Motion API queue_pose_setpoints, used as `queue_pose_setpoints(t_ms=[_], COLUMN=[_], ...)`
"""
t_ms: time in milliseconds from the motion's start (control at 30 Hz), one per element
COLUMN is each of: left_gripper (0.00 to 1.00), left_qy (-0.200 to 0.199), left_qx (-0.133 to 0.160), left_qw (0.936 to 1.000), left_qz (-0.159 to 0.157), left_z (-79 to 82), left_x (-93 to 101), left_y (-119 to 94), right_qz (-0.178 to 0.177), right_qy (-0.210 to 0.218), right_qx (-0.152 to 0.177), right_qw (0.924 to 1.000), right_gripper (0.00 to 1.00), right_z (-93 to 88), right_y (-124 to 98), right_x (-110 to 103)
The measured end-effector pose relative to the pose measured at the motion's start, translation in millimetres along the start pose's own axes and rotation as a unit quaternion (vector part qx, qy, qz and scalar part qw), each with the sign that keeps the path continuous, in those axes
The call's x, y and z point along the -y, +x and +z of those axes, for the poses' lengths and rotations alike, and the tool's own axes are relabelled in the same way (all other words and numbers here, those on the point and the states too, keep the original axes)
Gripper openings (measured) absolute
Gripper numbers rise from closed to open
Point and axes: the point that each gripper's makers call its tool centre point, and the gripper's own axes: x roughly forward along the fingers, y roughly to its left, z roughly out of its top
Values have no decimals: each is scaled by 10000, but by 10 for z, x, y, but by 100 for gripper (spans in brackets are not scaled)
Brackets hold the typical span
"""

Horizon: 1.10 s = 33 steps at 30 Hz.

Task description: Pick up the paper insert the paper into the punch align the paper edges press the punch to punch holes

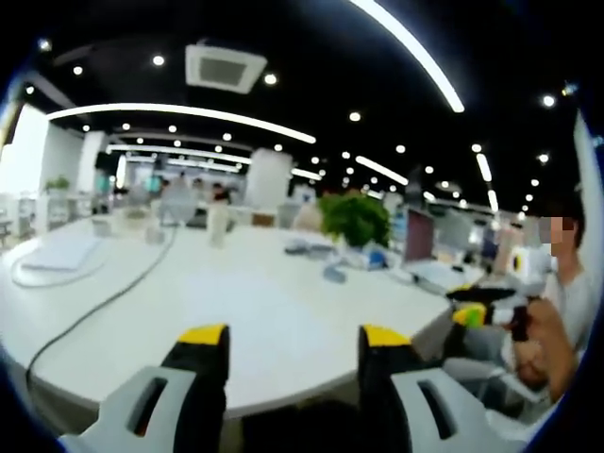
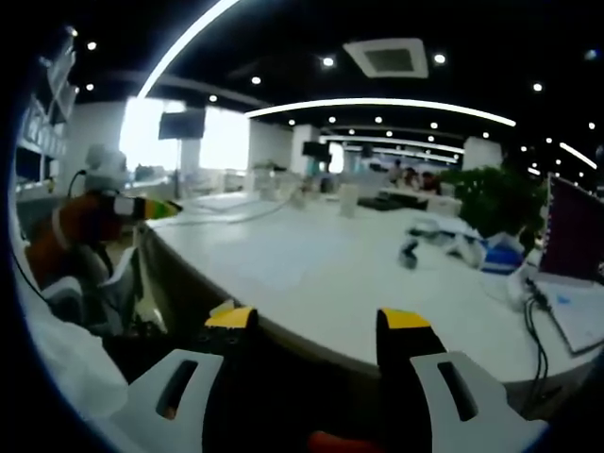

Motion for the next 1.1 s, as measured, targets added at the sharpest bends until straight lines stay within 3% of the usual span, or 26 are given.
queue_pose_setpoints(t_ms=[100,533,800,967,1100], left_gripper=[57,57,56,59,58], left_qy=[148,139,302,159,56], left_qx=[-102,-13,502,314,-25], left_qw=[9998,9999,9981,9992,10000], left_qz=[122,41,-195,-202,19], left_z=[-50,-117,46,-1,-97], left_x=[-72,-172,-107,-107,-166], left_y=[-1,-25,-65,-25,69], right_qz=[-2,235,275,288,209], right_qy=[-15,-105,-156,-119,-8], right_qx=[-35,-224,-184,-137,-40], right_qw=[10000,9994,9993,9994,9998], right_gripper=[52,52,52,53,54], right_z=[12,-13,59,70,68], right_y=[33,243,356,398,467], right_x=[-19,-205,-246,-233,-112])
